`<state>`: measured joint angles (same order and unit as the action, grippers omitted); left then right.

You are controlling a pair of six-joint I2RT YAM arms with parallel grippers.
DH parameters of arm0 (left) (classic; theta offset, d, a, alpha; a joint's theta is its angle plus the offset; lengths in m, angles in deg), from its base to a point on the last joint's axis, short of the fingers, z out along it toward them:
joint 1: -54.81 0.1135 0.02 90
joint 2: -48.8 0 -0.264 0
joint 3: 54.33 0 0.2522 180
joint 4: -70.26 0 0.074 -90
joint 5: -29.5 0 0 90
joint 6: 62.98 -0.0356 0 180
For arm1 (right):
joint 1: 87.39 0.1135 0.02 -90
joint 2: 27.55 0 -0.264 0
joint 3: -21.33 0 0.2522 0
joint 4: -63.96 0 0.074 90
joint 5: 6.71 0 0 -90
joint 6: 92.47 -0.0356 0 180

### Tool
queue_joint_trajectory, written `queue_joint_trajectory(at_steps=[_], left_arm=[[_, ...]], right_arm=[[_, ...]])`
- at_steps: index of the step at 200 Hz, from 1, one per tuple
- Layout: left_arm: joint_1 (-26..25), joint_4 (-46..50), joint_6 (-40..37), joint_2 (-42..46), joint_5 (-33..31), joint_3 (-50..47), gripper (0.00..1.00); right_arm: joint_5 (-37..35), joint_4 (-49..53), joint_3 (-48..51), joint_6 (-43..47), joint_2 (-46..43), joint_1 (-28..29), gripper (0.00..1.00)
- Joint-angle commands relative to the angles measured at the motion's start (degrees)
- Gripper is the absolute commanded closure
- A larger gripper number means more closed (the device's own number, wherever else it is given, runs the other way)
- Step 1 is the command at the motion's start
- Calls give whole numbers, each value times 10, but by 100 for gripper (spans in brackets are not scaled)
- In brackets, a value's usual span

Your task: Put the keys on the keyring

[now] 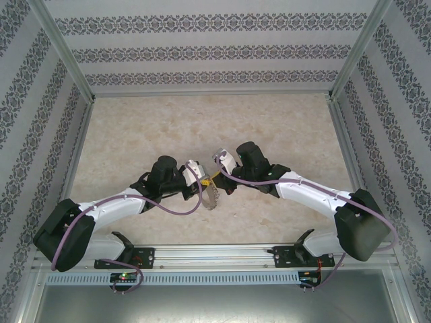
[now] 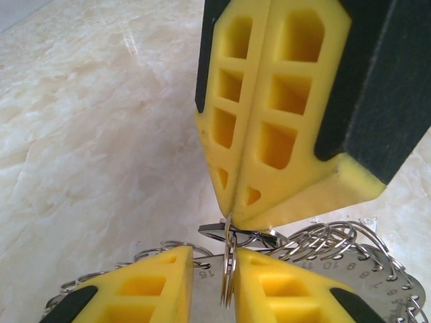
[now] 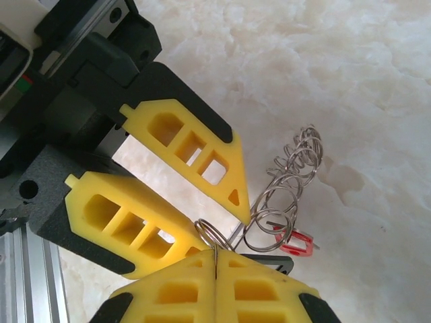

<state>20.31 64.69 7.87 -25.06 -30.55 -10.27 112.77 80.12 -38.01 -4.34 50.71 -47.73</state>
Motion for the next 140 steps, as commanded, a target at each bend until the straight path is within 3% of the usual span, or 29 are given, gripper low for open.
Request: queue_joint_trajectory(at_steps=[1, 75, 140], left_arm=[[-4, 12, -11, 0, 17, 17, 78], [-4, 27, -19, -2, 19, 23, 100], [-4, -33, 4, 18, 14, -2, 100]], right_arm=[[24, -6, -12, 17, -13, 10, 100], [0, -6, -5, 14, -25, 8, 100], [-33, -11, 28, -4, -30, -17, 100]])
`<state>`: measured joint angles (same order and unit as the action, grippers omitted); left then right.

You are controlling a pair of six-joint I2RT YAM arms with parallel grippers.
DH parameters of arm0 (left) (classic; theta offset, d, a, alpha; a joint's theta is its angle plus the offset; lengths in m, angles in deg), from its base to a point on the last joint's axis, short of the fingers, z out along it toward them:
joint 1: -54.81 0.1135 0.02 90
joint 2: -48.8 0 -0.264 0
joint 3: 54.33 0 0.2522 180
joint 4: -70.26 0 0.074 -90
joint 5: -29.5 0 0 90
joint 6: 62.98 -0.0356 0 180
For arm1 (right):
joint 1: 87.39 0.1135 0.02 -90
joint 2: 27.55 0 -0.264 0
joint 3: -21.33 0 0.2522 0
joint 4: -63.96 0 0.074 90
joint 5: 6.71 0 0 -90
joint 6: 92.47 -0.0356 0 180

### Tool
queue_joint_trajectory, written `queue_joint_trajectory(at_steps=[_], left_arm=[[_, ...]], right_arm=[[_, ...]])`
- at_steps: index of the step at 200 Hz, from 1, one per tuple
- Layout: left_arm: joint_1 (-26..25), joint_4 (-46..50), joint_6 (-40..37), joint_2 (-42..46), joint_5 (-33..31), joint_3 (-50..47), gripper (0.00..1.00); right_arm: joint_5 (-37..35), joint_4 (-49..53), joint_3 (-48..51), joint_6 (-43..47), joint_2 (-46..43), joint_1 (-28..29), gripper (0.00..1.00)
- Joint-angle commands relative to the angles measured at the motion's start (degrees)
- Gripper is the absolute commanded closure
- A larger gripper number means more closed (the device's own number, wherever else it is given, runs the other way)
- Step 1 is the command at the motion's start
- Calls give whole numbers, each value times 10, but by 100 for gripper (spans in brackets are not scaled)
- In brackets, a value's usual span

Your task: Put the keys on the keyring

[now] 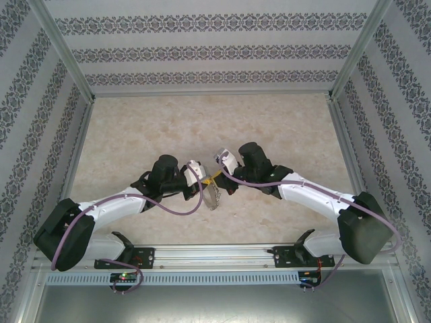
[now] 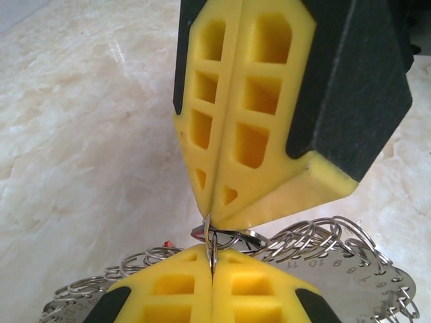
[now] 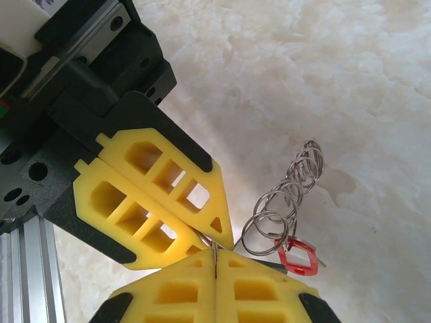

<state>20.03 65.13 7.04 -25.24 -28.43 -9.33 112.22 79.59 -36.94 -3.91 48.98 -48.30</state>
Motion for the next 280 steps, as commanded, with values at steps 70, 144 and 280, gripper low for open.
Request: queue_joint_trajectory(at_steps=[70, 144, 280], left_arm=[[-1, -81, 26, 26, 12, -21, 100], [-1, -129, 49, 23, 12, -29, 100], [-1, -2, -2, 19, -1, -2, 75]], right_arm=[[-38, -9, 10, -15, 1, -17, 100], [-35, 6, -3, -40, 20, -25, 100], [-2, 6, -22, -19, -9, -12, 100]])
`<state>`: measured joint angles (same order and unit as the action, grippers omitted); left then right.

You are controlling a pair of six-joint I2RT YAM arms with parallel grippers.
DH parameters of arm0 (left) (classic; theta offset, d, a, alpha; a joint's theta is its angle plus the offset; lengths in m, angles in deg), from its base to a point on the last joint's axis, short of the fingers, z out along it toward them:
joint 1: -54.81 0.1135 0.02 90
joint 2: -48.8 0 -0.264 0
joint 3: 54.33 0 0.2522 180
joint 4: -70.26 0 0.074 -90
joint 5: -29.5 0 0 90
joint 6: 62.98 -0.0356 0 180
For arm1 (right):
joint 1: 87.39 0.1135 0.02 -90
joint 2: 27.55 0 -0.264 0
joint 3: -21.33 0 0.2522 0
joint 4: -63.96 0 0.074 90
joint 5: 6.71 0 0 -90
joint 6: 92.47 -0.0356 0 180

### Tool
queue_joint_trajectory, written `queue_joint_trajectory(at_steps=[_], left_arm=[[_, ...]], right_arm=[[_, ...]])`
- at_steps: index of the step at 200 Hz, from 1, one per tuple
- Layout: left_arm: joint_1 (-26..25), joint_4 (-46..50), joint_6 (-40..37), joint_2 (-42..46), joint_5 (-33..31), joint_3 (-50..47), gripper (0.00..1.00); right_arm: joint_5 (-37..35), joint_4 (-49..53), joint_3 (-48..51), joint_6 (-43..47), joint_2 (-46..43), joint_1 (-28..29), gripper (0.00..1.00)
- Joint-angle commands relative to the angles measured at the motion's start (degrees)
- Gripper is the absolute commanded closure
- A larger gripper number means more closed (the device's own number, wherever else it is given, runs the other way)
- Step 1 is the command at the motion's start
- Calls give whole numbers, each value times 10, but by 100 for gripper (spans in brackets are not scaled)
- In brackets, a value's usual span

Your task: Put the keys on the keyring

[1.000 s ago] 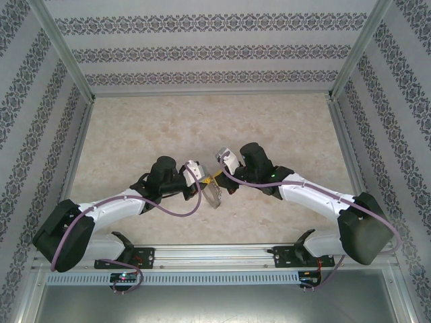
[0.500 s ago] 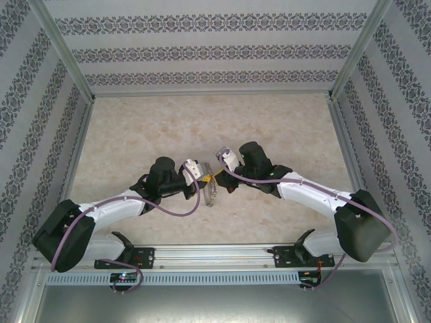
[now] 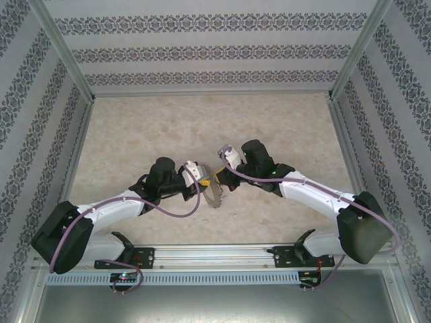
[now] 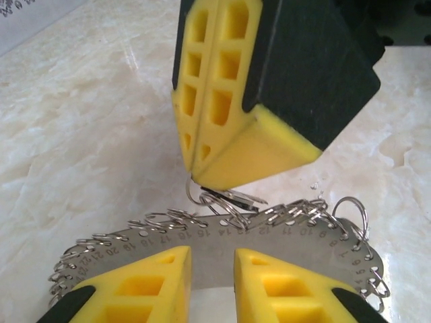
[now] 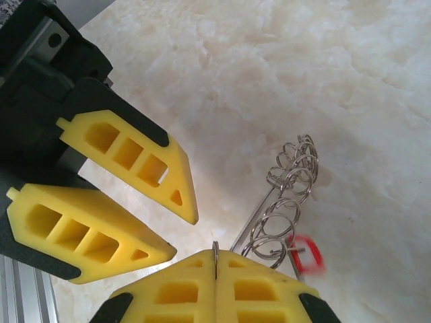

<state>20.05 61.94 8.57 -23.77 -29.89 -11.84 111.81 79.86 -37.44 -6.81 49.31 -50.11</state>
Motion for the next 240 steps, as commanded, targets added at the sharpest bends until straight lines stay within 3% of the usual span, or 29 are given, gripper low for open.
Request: queue_joint_trajectory(at_steps=[1, 56, 240], left_arm=[[-1, 30, -17, 4, 15, 24, 75], [-3, 34, 1, -4, 60, 35, 72], [-16, -29, 59, -58, 35, 48, 72]], right_arm=[[2, 4, -17, 10, -12, 6, 100], [-1, 8, -19, 11, -15, 6, 100], [1, 8, -13, 14, -20, 10, 100]])
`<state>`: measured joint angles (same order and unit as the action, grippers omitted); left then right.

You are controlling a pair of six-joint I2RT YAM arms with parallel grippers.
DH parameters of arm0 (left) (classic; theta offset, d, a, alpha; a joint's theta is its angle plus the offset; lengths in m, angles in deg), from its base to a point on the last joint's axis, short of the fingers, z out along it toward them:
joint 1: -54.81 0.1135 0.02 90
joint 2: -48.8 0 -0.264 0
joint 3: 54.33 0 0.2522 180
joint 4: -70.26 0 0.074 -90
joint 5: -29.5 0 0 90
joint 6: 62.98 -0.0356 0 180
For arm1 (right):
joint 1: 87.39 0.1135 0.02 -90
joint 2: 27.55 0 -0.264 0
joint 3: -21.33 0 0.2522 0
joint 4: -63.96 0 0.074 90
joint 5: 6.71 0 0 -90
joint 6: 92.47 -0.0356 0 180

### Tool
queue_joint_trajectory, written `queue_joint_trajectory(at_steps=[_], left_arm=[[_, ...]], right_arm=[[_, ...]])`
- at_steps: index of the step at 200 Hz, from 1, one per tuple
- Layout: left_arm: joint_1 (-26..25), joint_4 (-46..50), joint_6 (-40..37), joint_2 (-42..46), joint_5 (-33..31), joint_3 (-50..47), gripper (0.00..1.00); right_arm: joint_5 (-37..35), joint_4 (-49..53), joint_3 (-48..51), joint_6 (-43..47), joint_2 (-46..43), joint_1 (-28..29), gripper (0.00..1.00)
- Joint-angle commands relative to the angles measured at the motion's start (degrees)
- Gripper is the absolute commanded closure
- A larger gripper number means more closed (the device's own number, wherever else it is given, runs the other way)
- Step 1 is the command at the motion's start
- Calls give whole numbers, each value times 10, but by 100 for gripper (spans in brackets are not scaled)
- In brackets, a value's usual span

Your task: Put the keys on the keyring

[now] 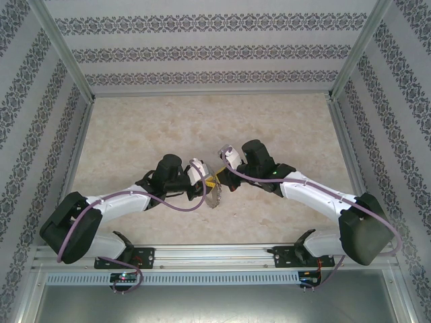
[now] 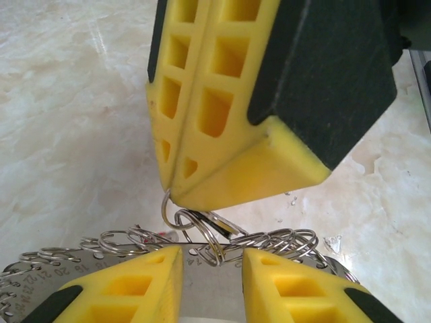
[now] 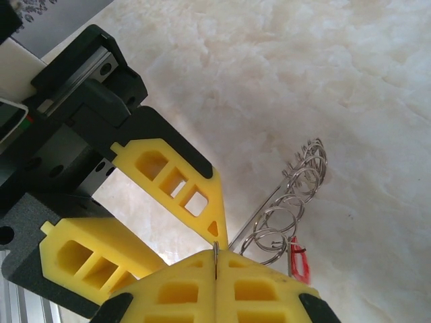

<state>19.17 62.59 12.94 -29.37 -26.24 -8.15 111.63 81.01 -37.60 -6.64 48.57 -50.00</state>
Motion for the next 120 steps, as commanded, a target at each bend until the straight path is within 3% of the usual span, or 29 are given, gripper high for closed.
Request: queue_joint_trajectory(at_steps=[1, 25, 52, 120], left_arm=[[-8, -35, 15, -2, -2, 12, 72], [-8, -37, 13, 5, -16, 8, 74], [-8, -31, 7, 4, -14, 11, 83], [-8, 10, -22, 11, -25, 17, 81]], right_arm=[[3, -3, -12, 12, -13, 8, 100], [5, -2, -12, 12, -12, 8, 100], [5, -3, -12, 13, -12, 8, 100], [7, -2, -11, 14, -16, 8, 100]])
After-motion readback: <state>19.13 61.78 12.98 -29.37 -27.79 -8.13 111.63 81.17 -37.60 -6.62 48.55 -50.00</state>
